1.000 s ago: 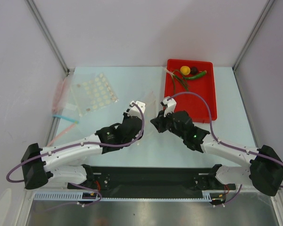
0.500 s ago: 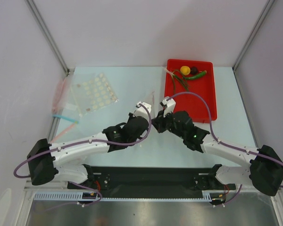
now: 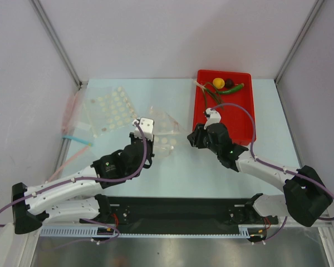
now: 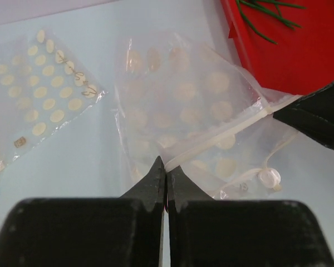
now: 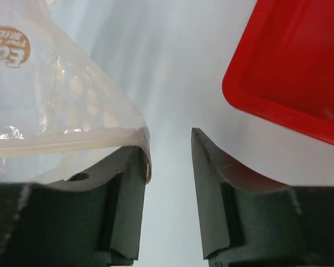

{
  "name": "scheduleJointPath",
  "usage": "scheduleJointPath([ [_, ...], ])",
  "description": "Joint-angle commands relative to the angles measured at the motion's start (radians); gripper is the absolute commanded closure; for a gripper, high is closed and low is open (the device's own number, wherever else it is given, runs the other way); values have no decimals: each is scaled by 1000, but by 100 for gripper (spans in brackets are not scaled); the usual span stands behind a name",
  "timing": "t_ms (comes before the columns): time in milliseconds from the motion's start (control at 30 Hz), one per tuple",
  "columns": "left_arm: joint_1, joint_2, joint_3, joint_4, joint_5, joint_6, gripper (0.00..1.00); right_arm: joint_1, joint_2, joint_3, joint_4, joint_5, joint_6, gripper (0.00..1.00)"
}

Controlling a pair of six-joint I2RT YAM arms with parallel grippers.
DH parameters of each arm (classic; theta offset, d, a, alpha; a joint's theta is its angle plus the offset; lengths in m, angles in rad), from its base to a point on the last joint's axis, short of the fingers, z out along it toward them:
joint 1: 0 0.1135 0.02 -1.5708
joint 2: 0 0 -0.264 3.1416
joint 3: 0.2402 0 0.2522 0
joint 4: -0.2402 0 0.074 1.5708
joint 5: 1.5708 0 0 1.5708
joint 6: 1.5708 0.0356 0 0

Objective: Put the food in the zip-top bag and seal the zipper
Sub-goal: Open the zipper of the food storage bag at the center of the board.

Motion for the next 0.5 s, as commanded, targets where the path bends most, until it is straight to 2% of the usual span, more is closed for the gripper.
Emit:
scheduleJointPath([
  [0,3,-33,-22,19,-56,-7,100,-21,-22,8,-48,78,33,57],
  [33,5,-6,-10,6,-61,-9,100,-21,-27,5,-42,76,31,52],
  [233,18,95,24,-16,-71,-22,100,-20,-45,-3,-14,12,7,36],
  [333,54,114,15,16,-6,-22,100,-18,-52,-6,7,-40,-16,29],
  [467,132,178,33,33,120,-22,100,-15,-65,-7,18,-85,-39,26],
])
